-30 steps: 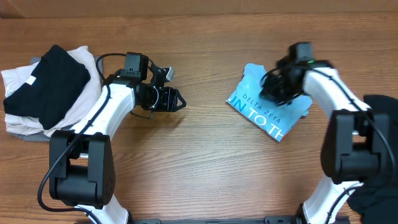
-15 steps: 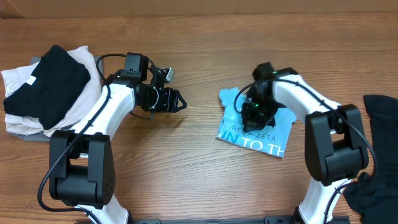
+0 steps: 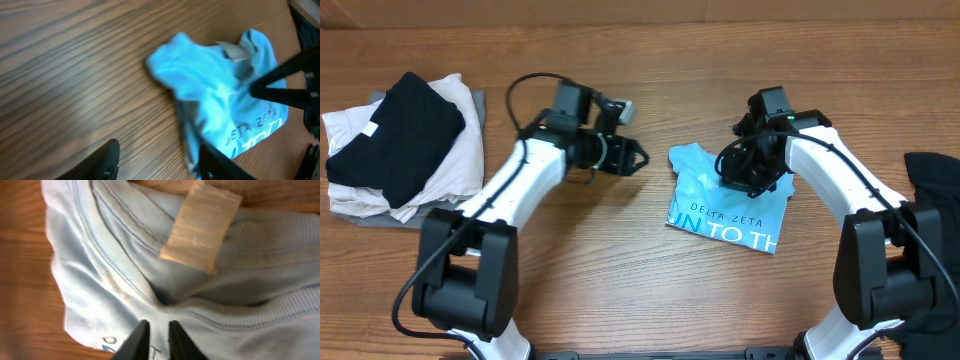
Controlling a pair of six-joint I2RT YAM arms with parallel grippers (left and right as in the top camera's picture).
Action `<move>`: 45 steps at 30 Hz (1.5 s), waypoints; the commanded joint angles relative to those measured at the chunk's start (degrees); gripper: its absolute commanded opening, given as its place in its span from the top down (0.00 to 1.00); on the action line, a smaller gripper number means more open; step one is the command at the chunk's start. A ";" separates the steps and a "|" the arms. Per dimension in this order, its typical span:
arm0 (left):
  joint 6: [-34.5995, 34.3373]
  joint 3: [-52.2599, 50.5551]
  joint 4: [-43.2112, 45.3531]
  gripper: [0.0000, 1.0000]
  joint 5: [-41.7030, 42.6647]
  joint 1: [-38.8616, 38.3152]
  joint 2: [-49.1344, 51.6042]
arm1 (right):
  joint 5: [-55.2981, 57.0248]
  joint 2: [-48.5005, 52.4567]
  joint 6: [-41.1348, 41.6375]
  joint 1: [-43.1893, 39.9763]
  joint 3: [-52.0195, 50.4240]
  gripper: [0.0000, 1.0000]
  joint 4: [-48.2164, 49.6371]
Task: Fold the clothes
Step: 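Move both grippers down to the bundle's left and right edges, then grasp the light-blue bundle's left edge with the left gripper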
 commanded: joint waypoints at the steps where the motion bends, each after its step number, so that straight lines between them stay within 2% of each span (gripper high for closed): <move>1: 0.31 0.85 0.57 0.48 -1.66 -3.26 0.48 | -2.10 -0.83 0.13 0.66 -0.07 0.78 2.95; 5: 0.31 0.85 -1.01 0.45 -1.66 -5.62 1.42 | -1.57 0.17 -1.40 0.96 -0.39 0.59 10.91; 8: 0.28 0.85 -3.45 0.44 -1.53 -6.36 1.62 | -1.55 1.60 -1.33 0.94 -0.44 0.56 13.75; 11: 0.28 0.85 -5.18 0.44 -1.25 -6.86 2.12 | -1.46 3.43 -1.33 1.05 -0.46 0.65 13.75; 16: 0.31 0.79 -6.05 0.44 -1.27 -7.91 3.63 | -1.68 7.02 -2.40 1.05 -0.44 0.65 13.66; 18: 0.24 0.79 -5.70 0.43 -1.25 -8.28 4.24 | -0.57 7.91 -4.00 1.05 -0.44 0.76 13.86; 20: -0.15 0.79 -5.90 0.44 -1.25 -8.57 4.92 | 5.60 8.09 -2.23 0.76 -0.44 0.94 13.70; 21: -0.22 0.79 -6.16 0.44 -1.07 -8.61 5.29 | 8.28 8.04 -0.50 0.44 -0.37 0.96 13.73; 32: -0.09 0.79 -6.16 0.45 3.17 -9.09 6.99 | 6.71 3.15 1.79 -2.71 3.82 0.96 13.22; 34: -0.13 0.79 -6.34 0.45 3.04 -9.09 6.97 | 7.04 2.10 2.23 -2.71 3.85 0.89 12.09; 36: -0.11 0.79 -6.45 0.47 2.99 -9.07 6.97 | 8.85 1.25 3.82 -2.82 3.82 0.70 9.49; 38: -0.13 0.81 -6.01 0.46 3.13 -8.90 6.97 | 10.71 0.72 4.59 -3.19 3.82 0.61 6.62; 41: -0.57 1.40 -2.71 0.38 4.83 -8.11 6.97 | 10.67 0.55 4.59 -4.46 3.82 0.58 4.07; 45: -3.98 3.10 4.04 0.36 10.58 -6.58 6.97 | 5.97 0.55 4.59 -7.10 3.82 0.59 2.75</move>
